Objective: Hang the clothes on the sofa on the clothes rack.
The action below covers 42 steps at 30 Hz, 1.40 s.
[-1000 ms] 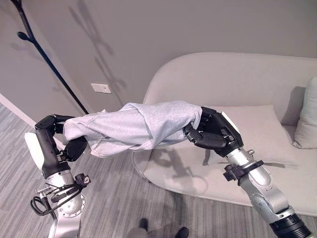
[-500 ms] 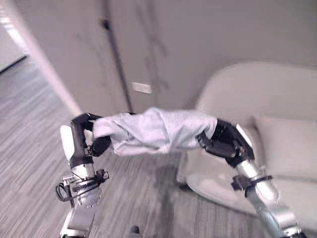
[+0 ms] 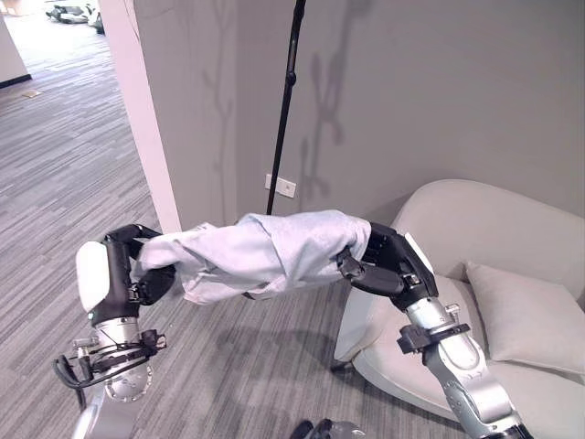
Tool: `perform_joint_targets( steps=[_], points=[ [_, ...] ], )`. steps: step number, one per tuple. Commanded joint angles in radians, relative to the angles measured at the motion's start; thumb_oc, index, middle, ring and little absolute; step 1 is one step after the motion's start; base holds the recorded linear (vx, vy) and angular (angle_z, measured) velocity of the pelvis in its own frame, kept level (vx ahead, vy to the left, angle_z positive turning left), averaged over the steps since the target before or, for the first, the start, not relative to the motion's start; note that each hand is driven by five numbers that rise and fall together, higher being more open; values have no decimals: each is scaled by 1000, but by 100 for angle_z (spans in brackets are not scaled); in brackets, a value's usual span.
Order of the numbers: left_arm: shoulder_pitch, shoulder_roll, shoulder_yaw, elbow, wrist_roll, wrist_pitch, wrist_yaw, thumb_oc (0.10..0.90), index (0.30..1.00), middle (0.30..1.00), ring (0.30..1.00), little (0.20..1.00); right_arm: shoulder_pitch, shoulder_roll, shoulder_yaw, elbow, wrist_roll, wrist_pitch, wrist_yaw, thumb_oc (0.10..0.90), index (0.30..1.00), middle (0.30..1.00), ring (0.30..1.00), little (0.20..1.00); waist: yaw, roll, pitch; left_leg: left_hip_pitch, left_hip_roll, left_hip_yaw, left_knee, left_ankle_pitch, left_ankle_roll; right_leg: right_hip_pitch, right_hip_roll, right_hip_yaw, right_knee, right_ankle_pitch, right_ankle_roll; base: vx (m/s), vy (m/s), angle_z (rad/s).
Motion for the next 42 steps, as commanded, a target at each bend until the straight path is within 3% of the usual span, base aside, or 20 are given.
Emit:
perform_joint_targets(
  steps=[1, 2, 3, 6, 8, 9, 11, 13, 15, 16, 17, 18, 20, 21, 23, 26, 31, 36, 39, 42],
  points=[
    [-76, 52, 75, -107, -23, -49, 28, 400, 300, 300, 300, 300, -119, -8, -181, -10, 43, -137, -82, 400, 300, 300, 300, 300, 21, 21, -60, 60, 66, -27, -23, -143, -86, 65, -8, 96, -177, 159, -22, 151, -112, 60],
    [-83, 60, 69, -99, -29, -50, 24, 400, 300, 300, 300, 300, -108, -2, -198, -18, 27, -137, -97, 400, 300, 300, 300, 300, 17, 27, -61, 60, 75, -28, -15, -151, -91, 64, -11, 126, -200, 169, -18, 310, -158, 28],
    [-89, 66, 72, -87, -19, -45, 18, 400, 300, 300, 300, 300, -96, -1, -226, -28, -13, -141, -127, 400, 300, 300, 300, 300, 5, 27, -89, 77, 81, -18, -18, -178, -98, 116, 5, 147, -265, 127, -39, 347, -101, 29],
    [-78, 62, 83, -85, -6, -44, 20, 400, 300, 300, 300, 300, -76, -1, -251, -48, -78, -138, -153, 400, 300, 300, 300, 300, -1, 37, -124, 104, 93, 1, -15, -207, -98, 140, 44, 164, -274, 104, -62, 284, -74, 0],
    [-108, 73, 99, -85, 14, -37, 48, 400, 300, 300, 300, 300, -101, 0, -273, -47, -103, -151, -179, 400, 300, 300, 300, 300, -19, 49, -162, 106, 104, 14, 28, -244, -113, 185, 94, 172, -349, 85, -74, 290, -190, -32],
    [-149, 103, 133, -78, 34, -33, 84, 400, 300, 300, 300, 300, -133, -16, -277, -48, -144, -159, -202, 400, 300, 300, 300, 300, -24, 71, -184, 92, 126, 47, 85, -267, -139, 233, 127, 198, -421, 83, -72, 237, -228, -42],
    [-225, 157, 168, -65, 63, -25, 127, 400, 300, 300, 300, 300, -185, -42, -276, -59, -223, -154, -242, 400, 300, 300, 300, 300, -20, 78, -178, 6, 151, 74, 297, -204, -199, 288, 147, 233, -483, 67, -96, 189, -167, -47],
    [-260, 179, 179, -56, 83, -19, 151, 400, 300, 300, 300, 300, -227, -58, -273, -44, -260, -157, -275, 400, 300, 300, 300, 300, -9, 76, -164, -74, 172, 71, 477, -137, -227, 333, 164, 249, -515, 50, -123, 85, -82, -81],
    [-326, 214, 168, -19, 100, 1, 181, 400, 300, 300, 300, 300, -286, -73, -265, -35, -306, -150, -317, 400, 300, 300, 300, 300, -3, 63, -137, -147, 183, 64, 583, -90, -219, 356, 165, 261, -522, 36, -144, 68, -51, -66],
    [-372, 250, 162, 4, 135, 22, 203, 400, 300, 300, 300, 300, -325, -91, -255, -39, -349, -146, -339, 400, 300, 300, 300, 300, 7, 52, -118, -214, 195, 76, 579, -140, -197, 381, 165, 278, -528, 20, -143, 49, -17, -26],
    [-379, 252, 159, 8, 137, 22, 206, 400, 300, 300, 300, 300, -331, -90, -256, -37, -352, -145, -341, 400, 300, 300, 300, 300, 8, 48, -114, -219, 192, 78, 582, -136, -193, 377, 161, 279, -528, 24, -143, 92, 54, -30],
    [-409, 278, 153, 4, 170, 33, 213, 400, 300, 300, 300, 300, -381, -99, -235, -21, -371, -148, -353, 400, 300, 300, 300, 300, 22, 52, -111, -236, 180, 69, 478, -204, -171, 385, 165, 299, -537, 19, -131, 24, 74, -45],
    [-415, 292, 160, -3, 179, 37, 217, 400, 300, 300, 300, 300, -417, -98, -215, -1, -379, -150, -366, 400, 300, 300, 300, 300, 35, 50, -107, -244, 153, 48, 380, -172, -167, 380, 162, 313, -536, 22, -126, 93, 118, -49],
    [-420, 312, 176, -19, 185, 39, 236, 400, 300, 300, 300, 300, -451, -109, -191, 13, -433, -134, -382, 400, 300, 300, 300, 300, 70, 66, -100, -262, 123, -51, 213, -88, -190, 399, 186, 354, -524, 5, -132, 103, 119, -39],
    [-438, 321, 188, -7, 208, 58, 257, 400, 300, 300, 300, 300, -464, -106, -191, 14, -453, -135, -383, 400, 300, 300, 300, 300, 71, 64, -104, -250, 111, -70, 169, -47, -194, 407, 193, 372, -522, -3, -134, 133, 99, -96],
    [-441, 389, 235, -46, 280, 94, 297, 400, 300, 300, 300, 300, -475, -104, -198, 42, -454, -151, -405, 400, 300, 300, 300, 300, 71, 58, -168, -151, 114, -62, 27, -30, -173, 411, 191, 366, -501, -21, -125, 222, 155, -37],
    [-435, 460, 285, -48, 310, 124, 336, 400, 300, 300, 300, 300, -484, -128, -211, 75, -443, -158, -414, 400, 300, 300, 300, 300, 79, 54, -208, -99, 102, -46, -31, -27, -157, 418, 178, 373, -503, -27, -109, 96, 103, 0],
    [-507, 581, 267, 73, 311, 177, 368, 400, 300, 300, 300, 300, -555, -173, -189, 179, -443, -149, -455, 400, 300, 300, 300, 300, 89, 61, -231, -74, 94, -37, -48, -34, -146, 428, 168, 373, -499, -31, -94, 41, 82, 17],
    [-572, 660, 210, 186, 294, 208, 358, 400, 300, 300, 300, 300, -628, -213, -144, 279, -430, -139, -474, 400, 300, 300, 300, 300, 88, 64, -240, -66, 89, -37, -54, -38, -141, 429, 163, 372, -494, -32, -87, 26, 68, 6],
    [-668, 713, 91, 327, 251, 209, 328, 400, 300, 300, 300, 300, -714, -234, -76, 383, -379, -130, -469, 400, 300, 300, 300, 300, 84, 68, -246, -60, 85, -36, -54, -41, -136, 428, 159, 372, -489, -33, -82, 15, 52, 8]
  ],
)
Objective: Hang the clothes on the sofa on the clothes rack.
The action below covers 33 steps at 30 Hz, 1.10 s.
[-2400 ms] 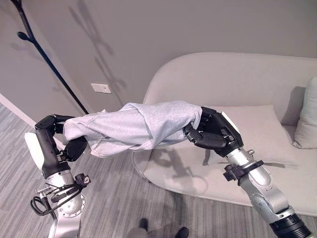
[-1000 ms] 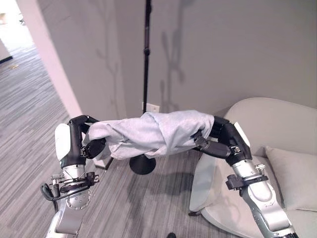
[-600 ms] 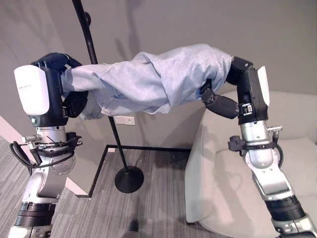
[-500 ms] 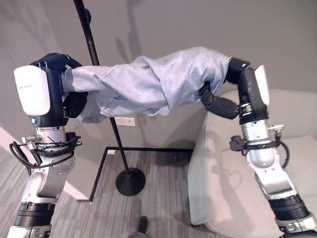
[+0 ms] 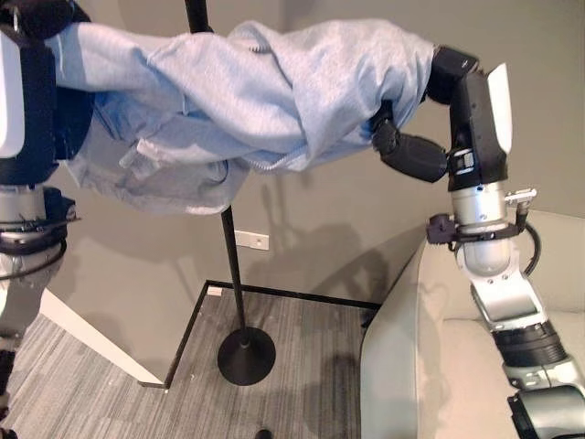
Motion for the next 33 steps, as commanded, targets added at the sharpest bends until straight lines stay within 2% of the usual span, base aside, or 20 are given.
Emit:
perform_joint_targets(
  steps=[1, 4, 5, 9, 11, 15, 16, 18, 20, 21, 23, 24, 26, 28, 29, 30, 31, 32, 33],
  points=[
    [-138, 35, 42, 262, -118, 163, 38, 400, 300, 300, 300, 300, -27, -102, -51, 162, 98, 44, -127, 400, 300, 300, 300, 300, 0, 18, -177, 11, 57, 50, 33, -168, -68, -107, 36, -31, 67, -48, -14, 8, 51, -1],
    [-201, 51, -47, 326, -133, 158, 9, 400, 300, 300, 300, 300, -82, -111, -3, 233, 134, 51, -115, 400, 300, 300, 300, 300, 3, 18, -175, 10, 53, 48, 36, -170, -65, -108, 34, -33, 72, -49, -13, 8, 42, -2],
    [-236, 73, -107, 382, -144, 159, -13, 400, 300, 300, 300, 300, -138, -130, 43, 300, 147, 63, -105, 400, 300, 300, 300, 300, 9, 13, -173, 9, 50, 46, 39, -171, -62, -111, 34, -36, 76, -49, -12, 12, 43, -3],
    [-305, 106, -199, 468, -149, 169, -41, 400, 300, 300, 300, 300, -243, -147, 130, 383, 161, 81, -79, 400, 300, 300, 300, 300, 13, 6, -168, 6, 44, 41, 38, -172, -58, -118, 32, -36, 77, -46, -8, 14, 43, 1],
    [-312, 117, -205, 487, -155, 175, -47, 400, 300, 300, 300, 300, -266, -145, 151, 406, 161, 86, -70, 400, 300, 300, 300, 300, 18, 3, -166, 4, 43, 40, 38, -173, -56, -123, 31, -36, 78, -46, -8, 9, 18, 2],
    [-239, 99, -167, 481, -156, 178, -71, 400, 300, 300, 300, 300, -256, -127, 163, 433, 169, 100, -40, 400, 300, 300, 300, 300, 28, -4, -163, 2, 39, 37, 38, -175, -52, -124, 31, -36, 79, -47, -8, 13, 11, 0],
    [-136, 44, -133, 488, -147, 175, -95, 400, 300, 300, 300, 300, -202, -90, 164, 446, 175, 111, -9, 400, 300, 300, 300, 300, 35, -11, -155, 2, 37, 32, 34, -175, -50, -125, 31, -39, 77, -48, -8, 44, 33, 1],
    [-99, 25, -116, 489, -149, 176, -101, 400, 300, 300, 300, 300, -184, -76, 168, 441, 174, 115, -1, 400, 300, 300, 300, 300, 34, -11, -155, 2, 37, 31, 32, -174, -49, -126, 31, -39, 77, -48, -9, 18, 13, 0],
    [47, -97, -60, 471, -171, 169, -132, 400, 300, 300, 300, 300, -83, -16, 148, 381, 174, 125, 35, 400, 300, 300, 300, 300, 35, -14, -143, 2, 38, 28, 27, -173, -46, -127, 32, -40, 73, -47, -12, 5, 12, 2],
    [132, -190, -42, 462, -185, 156, -148, 400, 300, 300, 300, 300, -20, 30, 143, 372, 179, 126, 61, 400, 300, 300, 300, 300, 36, -18, -135, 0, 40, 27, 25, -171, -46, -129, 34, -41, 70, -46, -15, 0, 0, 0],
    [154, -247, -66, 489, -203, 145, -152, 400, 300, 300, 300, 300, 12, 72, 145, 385, 199, 121, 71, 400, 300, 300, 300, 300, 33, -20, -133, 1, 40, 27, 24, -171, -46, -128, 35, -40, 67, -46, -17, 0, 0, 0],
    [175, -328, -104, 514, -243, 125, -162, 400, 300, 300, 300, 300, 49, 131, 144, 416, 224, 116, 71, 400, 300, 300, 300, 300, 31, -22, -128, 4, 42, 27, 23, -171, -45, -129, 38, -39, 66, -47, -21, 0, 0, 0],
    [190, -355, -113, 500, -251, 118, -170, 400, 300, 300, 300, 300, 63, 151, 143, 426, 232, 114, 72, 400, 300, 300, 300, 300, 32, -22, -126, 5, 42, 28, 23, -171, -45, -128, 39, -39, 65, -48, -22, -2, -5, -2],
    [220, -433, -134, 465, -272, 101, -180, 400, 300, 300, 300, 300, 104, 214, 135, 436, 262, 108, 72, 400, 300, 300, 300, 300, 32, -22, -117, 4, 44, 25, 23, -170, -46, -130, 39, -39, 63, -48, -24, -7, -13, -5],
    [222, -434, -134, 464, -272, 102, -181, 400, 300, 300, 300, 300, 106, 214, 135, 435, 262, 108, 72, 400, 300, 300, 300, 300, 32, -22, -118, 4, 45, 25, 22, -170, -46, -129, 39, -39, 62, -48, -24, -15, -9, -7],
    [240, -484, -157, 443, -283, 87, -196, 400, 300, 300, 300, 300, 138, 248, 136, 427, 282, 101, 78, 400, 300, 300, 300, 300, 32, -20, -113, 3, 45, 24, 23, -168, -46, -130, 39, -40, 61, -48, -26, -5, -2, -4],
    [241, -485, -158, 443, -283, 87, -196, 400, 300, 300, 300, 300, 140, 247, 136, 426, 282, 101, 79, 400, 300, 300, 300, 300, 32, -19, -115, 3, 45, 24, 22, -168, -46, -130, 40, -41, 61, -48, -26, -8, -4, -3],
    [252, -510, -169, 435, -290, 81, -202, 400, 300, 300, 300, 300, 158, 265, 141, 421, 292, 98, 83, 505, 458, 458, 458, 458, 32, -18, -112, 2, 46, 24, 22, -167, -46, -131, 39, -41, 61, -48, -27, 0, 0, 0],
    [271, -550, -187, 434, -306, 67, -216, 400, 300, 300, 300, 300, 196, 288, 153, 399, 309, 97, 101, 800, 900, 900, 900, 900, 29, -15, -109, 1, 46, 25, 23, -166, -47, -131, 39, -44, 59, -48, -29, 0, 0, 0]
  ],
)
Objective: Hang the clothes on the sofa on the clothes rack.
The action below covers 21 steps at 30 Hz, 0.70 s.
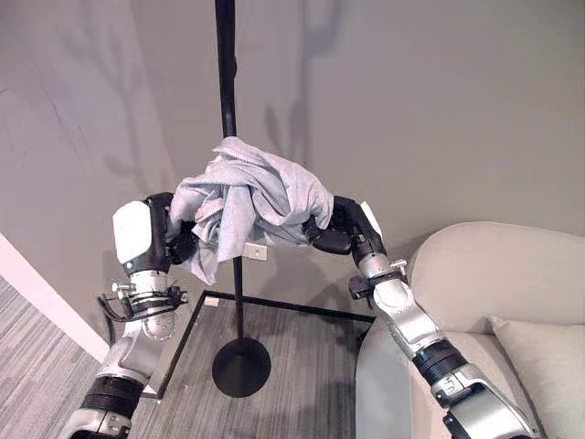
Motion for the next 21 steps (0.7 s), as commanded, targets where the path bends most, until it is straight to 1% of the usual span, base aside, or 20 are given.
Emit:
perform_joint_targets(
  steps=[1, 2, 5, 6, 7, 8, 9, 10, 11, 13, 15, 16, 17, 18, 21],
  points=[
    [95, 37, 22, 151, -36, 38, -53, 400, 300, 300, 300, 300, 52, -78, -50, -4, 46, -9, -7, 800, 900, 900, 900, 900, 24, 2, -21, 39, 24, 31, 24, -165, -8, -89, 11, -44, 57, -46, -3, -19, -9, 4],
    [96, 36, 22, 151, -36, 38, -53, 400, 300, 300, 300, 300, 55, -79, -50, -6, 46, -8, -7, 800, 900, 900, 900, 900, 24, 3, -22, 39, 24, 31, 24, -165, -8, -89, 11, -44, 57, -46, -3, -9, -2, 3],
    [137, -10, 17, 150, -79, 21, -63, 400, 300, 300, 300, 300, 116, -63, -33, -52, 47, -12, 23, 800, 900, 900, 900, 900, 17, 10, -19, 39, 25, 34, 26, -163, -9, -88, 9, -47, 56, -45, -4, 0, 0, 0],
    [138, -11, 17, 150, -79, 20, -63, 400, 300, 300, 300, 300, 117, -63, -33, -53, 47, -11, 23, 800, 900, 900, 900, 900, 16, 11, -20, 39, 25, 33, 26, -163, -9, -87, 9, -47, 56, -45, -4, 0, 0, 0],
    [162, -31, 21, 157, -108, 8, -62, 400, 300, 300, 300, 300, 162, -56, -31, -56, 91, -21, 51, 800, 900, 900, 900, 900, 13, 16, -18, 40, 25, 36, 25, -163, -10, -87, 8, -50, 57, -43, -3, 0, 0, 0],
    [163, -31, 21, 157, -109, 8, -62, 400, 300, 300, 300, 300, 163, -56, -30, -56, 92, -22, 52, 800, 900, 900, 900, 900, 13, 16, -19, 40, 25, 36, 25, -163, -10, -87, 8, -50, 57, -43, -3, 0, 0, 0],
    [168, -35, 25, 159, -120, 5, -62, 400, 300, 300, 300, 300, 180, -50, -31, -55, 123, -24, 65, 800, 900, 900, 900, 900, 13, 17, -19, 40, 26, 37, 25, -162, -10, -86, 8, -50, 56, -43, -2, 0, 0, 0],
    [180, -48, 36, 160, -148, -2, -62, 400, 300, 300, 300, 300, 214, -40, -38, -32, 187, -27, 88, 800, 900, 900, 900, 900, 11, 20, -19, 41, 26, 39, 25, -161, -11, -86, 6, -52, 56, -42, -1, 0, 0, 0],
    [181, -48, 36, 160, -148, -2, -62, 400, 300, 300, 300, 300, 214, -40, -38, -32, 188, -28, 89, 800, 900, 900, 900, 900, 11, 21, -20, 41, 26, 39, 24, -161, -11, -86, 7, -52, 56, -42, -1, 0, 0, 0],
    [185, -67, 50, 169, -184, -20, -54, 400, 300, 300, 300, 300, 256, -23, -57, -13, 293, -43, 138, 800, 900, 900, 900, 900, 8, 23, -20, 43, 26, 43, 23, -160, -12, -85, 6, -54, 55, -40, 0, 0, 0, 0],
    [190, -84, 57, 173, -230, -45, -67, 400, 300, 300, 300, 300, 291, -21, -74, 2, 329, -59, 162, 800, 900, 900, 900, 900, 6, 27, -22, 44, 26, 44, 22, -159, -13, -84, 4, -56, 53, -39, 2, 0, 0, 0],
    [191, -97, 62, 177, -271, -55, -75, 525, 488, 488, 488, 488, 302, -19, -75, 10, 349, -62, 173, 800, 900, 900, 900, 900, 5, 28, -23, 43, 26, 45, 22, -158, -13, -85, 4, -58, 54, -39, 2, 0, 0, 0],
    [191, -97, 62, 177, -271, -55, -75, 706, 759, 759, 759, 759, 302, -19, -75, 10, 349, -62, 173, 800, 900, 900, 900, 900, 5, 28, -23, 43, 26, 45, 22, -158, -13, -85, 4, -58, 54, -39, 2, -10, 4, -5],
    [191, -127, 71, 184, -364, -77, -91, 800, 900, 900, 900, 900, 321, -18, -78, 22, 384, -66, 203, 800, 900, 900, 900, 900, 3, 30, -25, 43, 25, 46, 22, -157, -14, -85, 3, -59, 54, -38, 3, -9, 4, -5],
    [199, -166, 81, 183, -497, -115, -119, 800, 900, 900, 900, 900, 347, -10, -90, 35, 423, -74, 218, 800, 900, 900, 900, 900, -2, 33, -27, 43, 26, 47, 21, -155, -15, -86, 2, -61, 54, -37, 5, -13, 4, -2]
  ],
)
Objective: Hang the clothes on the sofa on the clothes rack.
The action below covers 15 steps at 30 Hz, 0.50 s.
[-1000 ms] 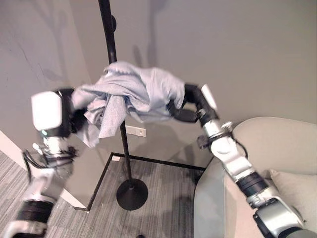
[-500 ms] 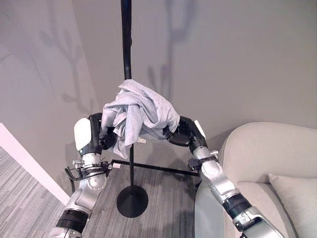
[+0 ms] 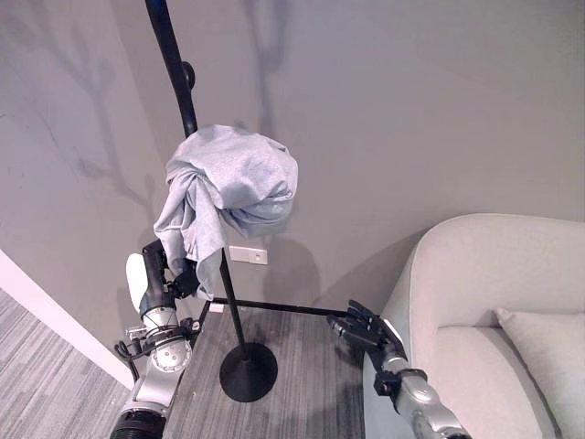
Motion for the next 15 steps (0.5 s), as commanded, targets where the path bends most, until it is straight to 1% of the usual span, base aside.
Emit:
perform_joint_targets(
  steps=[1, 5, 6, 10, 11, 14, 15],
  points=[
    [57, 15, -31, 110, -121, -26, -59, 800, 900, 900, 900, 900, -94, 23, -61, -68, 64, -128, 47, 800, 900, 900, 900, 900, 28, -16, -24, 41, 21, 39, 24, -158, -19, -85, 4, -60, 54, -37, 5, -23, 3, -3],
    [61, -11, -37, 140, -200, -48, -85, 800, 900, 900, 900, 900, -73, 35, -50, -20, 35, -119, 33, 800, 900, 900, 900, 900, 24, -18, -30, 42, 23, 35, 23, -158, -20, -82, 7, -57, 51, -40, 2, 0, 0, 0],
    [61, -10, -37, 141, -201, -48, -85, 800, 900, 900, 900, 900, -73, 35, -50, -20, 35, -119, 33, 800, 900, 900, 900, 900, 24, -18, -30, 42, 23, 35, 23, -158, -20, -82, 7, -57, 51, -40, 2, 0, 0, 0],
    [70, -31, -35, 167, -275, -73, -108, 800, 900, 900, 900, 900, -67, 46, -36, 45, -8, -107, 8, 800, 900, 900, 900, 900, 26, -26, -33, 41, 22, 27, 26, -160, -21, -79, 12, -51, 49, -46, -3, 0, -2, 1],
    [70, -37, -36, 168, -305, -78, -119, 800, 900, 900, 900, 900, -69, 49, -35, 70, -16, -103, 3, 800, 900, 900, 900, 900, 27, -27, -34, 41, 21, 25, 27, -160, -21, -78, 12, -50, 48, -46, -3, 0, 0, 0],
    [80, -70, -27, 182, -472, -92, -195, 800, 900, 900, 900, 900, -71, 61, -35, 130, -40, -95, -14, 800, 900, 900, 900, 900, 31, -27, -32, 40, 22, 20, 30, -159, -21, -75, 16, -50, 46, -49, -6, 0, 0, 0],
    [88, -72, -24, 161, -503, -94, -216, 800, 900, 900, 900, 900, -71, 64, -39, 147, -43, -92, -16, 800, 900, 900, 900, 900, 33, -27, -30, 40, 22, 18, 30, -159, -21, -74, 16, -52, 45, -50, -7, 0, 0, 0]
  ],
)
